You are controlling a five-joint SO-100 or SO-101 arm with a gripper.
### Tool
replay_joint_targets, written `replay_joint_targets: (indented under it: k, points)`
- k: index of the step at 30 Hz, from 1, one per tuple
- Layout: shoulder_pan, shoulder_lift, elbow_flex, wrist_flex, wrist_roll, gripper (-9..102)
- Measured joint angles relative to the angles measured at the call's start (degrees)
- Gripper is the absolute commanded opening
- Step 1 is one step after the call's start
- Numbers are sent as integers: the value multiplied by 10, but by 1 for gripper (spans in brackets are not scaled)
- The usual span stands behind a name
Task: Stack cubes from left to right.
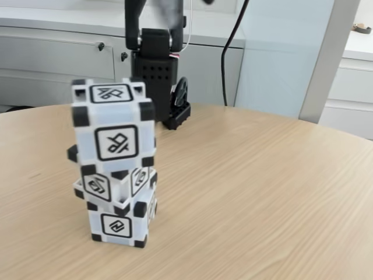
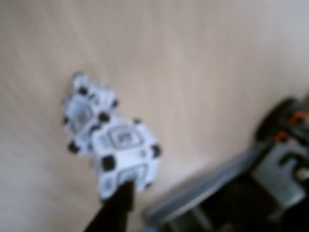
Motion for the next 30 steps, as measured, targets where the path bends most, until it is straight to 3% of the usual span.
replay_joint_targets:
  k: [4, 11, 14, 18, 21, 24, 30]
  points:
    - [-59, 67, 104, -35, 34, 0]
    - [-77, 267, 504, -312, 4, 0]
    - [-70, 397, 692, -386, -34, 0]
    - [-76, 571, 848, -388, -51, 0]
    - [-76, 669, 868, -333, -65, 0]
    - [-76, 708, 869, -272, -78, 0]
    - [-76, 723, 869, -269, -85, 0]
